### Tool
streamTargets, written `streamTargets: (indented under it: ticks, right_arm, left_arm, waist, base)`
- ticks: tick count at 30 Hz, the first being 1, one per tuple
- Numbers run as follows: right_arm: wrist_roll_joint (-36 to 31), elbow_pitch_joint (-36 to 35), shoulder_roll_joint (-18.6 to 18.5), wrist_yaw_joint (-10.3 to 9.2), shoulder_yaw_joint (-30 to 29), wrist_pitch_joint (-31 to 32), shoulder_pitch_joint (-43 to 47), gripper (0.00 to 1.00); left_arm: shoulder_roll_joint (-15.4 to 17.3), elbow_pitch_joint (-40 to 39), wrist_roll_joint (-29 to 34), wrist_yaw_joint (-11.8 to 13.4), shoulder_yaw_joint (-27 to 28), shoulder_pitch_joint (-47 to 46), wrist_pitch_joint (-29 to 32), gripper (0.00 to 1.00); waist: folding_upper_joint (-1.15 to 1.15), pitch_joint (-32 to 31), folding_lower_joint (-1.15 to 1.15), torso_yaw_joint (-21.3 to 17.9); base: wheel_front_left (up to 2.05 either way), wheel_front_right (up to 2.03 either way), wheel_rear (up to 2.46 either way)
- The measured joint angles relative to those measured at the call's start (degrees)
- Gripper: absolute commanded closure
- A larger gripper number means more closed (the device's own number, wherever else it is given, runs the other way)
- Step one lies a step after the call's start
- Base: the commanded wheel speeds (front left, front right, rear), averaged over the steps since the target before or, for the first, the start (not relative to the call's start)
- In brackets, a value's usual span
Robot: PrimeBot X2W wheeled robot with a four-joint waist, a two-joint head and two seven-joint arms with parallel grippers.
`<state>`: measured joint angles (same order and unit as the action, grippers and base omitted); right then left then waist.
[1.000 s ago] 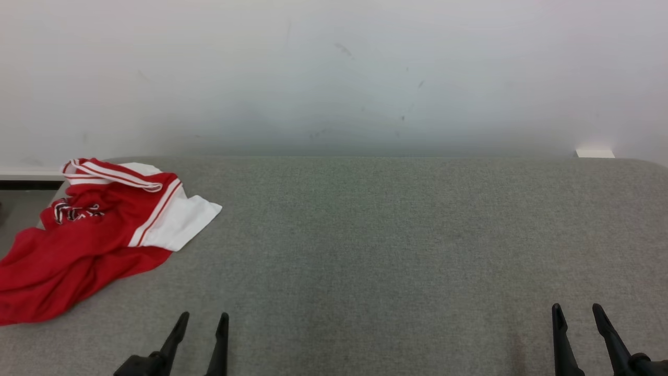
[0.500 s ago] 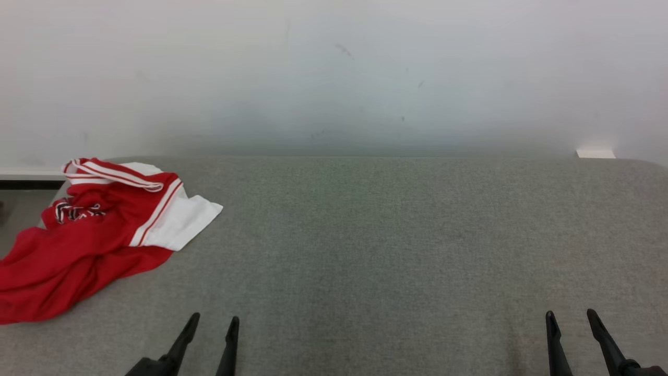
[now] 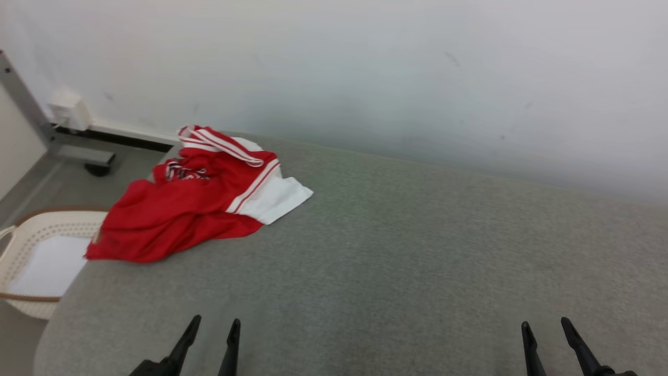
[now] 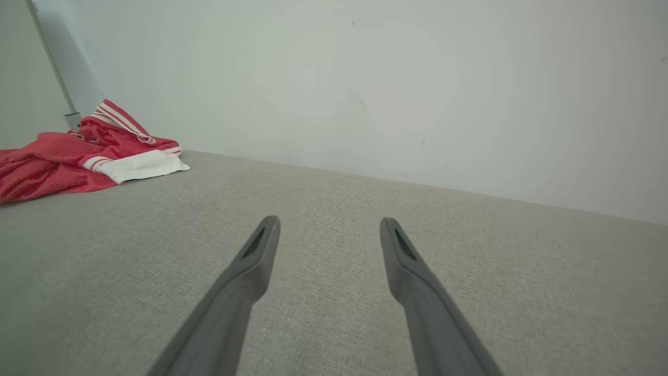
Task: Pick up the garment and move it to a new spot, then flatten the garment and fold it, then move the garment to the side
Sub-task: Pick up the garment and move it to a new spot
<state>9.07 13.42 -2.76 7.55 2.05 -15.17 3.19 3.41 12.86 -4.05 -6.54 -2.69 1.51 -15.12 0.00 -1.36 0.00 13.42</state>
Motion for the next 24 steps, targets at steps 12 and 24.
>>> streamTargets:
  ticks: [12, 24]
  right_arm:
    - [0.6, 1.38, 0.03, 0.0, 4.65, 0.0, -2.32, 0.0]
    - [-3.15, 0.89, -3.38, 0.0, 5.39, 0.0, -9.14, 0.0]
  left_arm:
    - [-0.25, -1.72, -0.77, 0.0, 2.15, 1.98, 0.0, 0.0]
    - [3.55, 0.32, -6.89, -0.58, 6.04, -13.34, 0.03, 0.0]
  waist:
    - [0.0, 0.2, 0.0, 11.65]
    - [0.0, 9.23, 0.0, 9.15]
  base:
    - [0.0, 0.0, 0.0]
    - [0.0, 0.0, 0.0]
